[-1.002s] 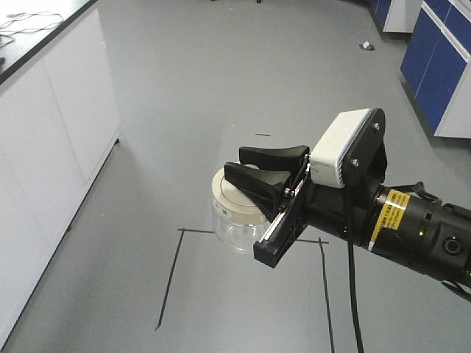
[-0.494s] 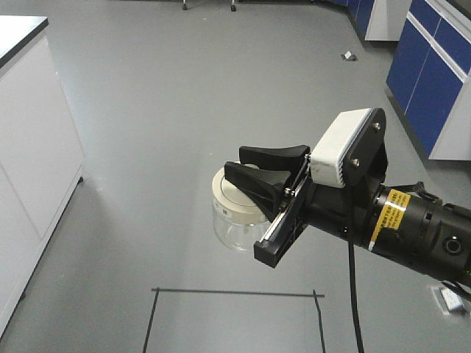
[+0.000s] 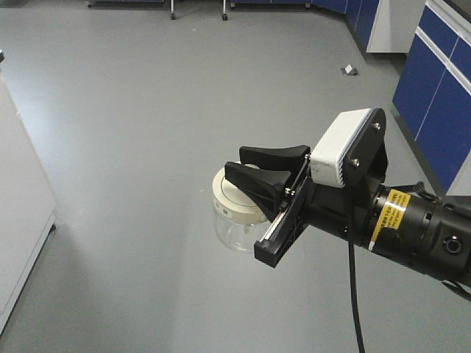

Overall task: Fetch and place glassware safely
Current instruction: 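Hold the jar in the right gripper while the base turns away, then carry the held jar while driving to the bench with the plant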

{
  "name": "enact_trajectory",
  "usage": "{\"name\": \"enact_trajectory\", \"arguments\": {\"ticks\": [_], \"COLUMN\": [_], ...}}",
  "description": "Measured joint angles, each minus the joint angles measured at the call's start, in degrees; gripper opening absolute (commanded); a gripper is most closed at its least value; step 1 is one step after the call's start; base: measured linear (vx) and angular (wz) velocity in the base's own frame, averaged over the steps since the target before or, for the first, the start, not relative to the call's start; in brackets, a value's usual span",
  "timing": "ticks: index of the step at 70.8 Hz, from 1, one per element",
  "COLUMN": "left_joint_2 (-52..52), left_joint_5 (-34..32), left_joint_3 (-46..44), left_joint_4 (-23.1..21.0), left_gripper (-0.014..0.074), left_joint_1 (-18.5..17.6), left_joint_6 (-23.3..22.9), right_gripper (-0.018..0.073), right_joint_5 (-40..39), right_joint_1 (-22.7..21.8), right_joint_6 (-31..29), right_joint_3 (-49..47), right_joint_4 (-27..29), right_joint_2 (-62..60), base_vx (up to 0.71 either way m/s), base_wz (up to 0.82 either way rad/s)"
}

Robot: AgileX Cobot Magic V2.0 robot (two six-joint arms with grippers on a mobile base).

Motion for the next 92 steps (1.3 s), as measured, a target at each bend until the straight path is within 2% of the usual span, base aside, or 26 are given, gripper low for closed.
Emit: {"name": "enact_trajectory", "arguments": {"ticks": [92], "left_joint_2": [0.0], "left_joint_5": [0.0], "left_joint_3": [0.0], "left_joint_4": [0.0], "left_gripper": [-0.0007], "left_joint_1": [0.0], "left_joint_6": [0.0], "right_gripper": [-0.0004], "right_joint_5": [0.0], "right_joint_1": [0.0], "right_joint_6": [0.0], "right_joint_3": [0.0], "right_joint_4": [0.0], "right_joint_2": [0.0], "base_vx": [0.56], "base_wz": [-0.01]}}
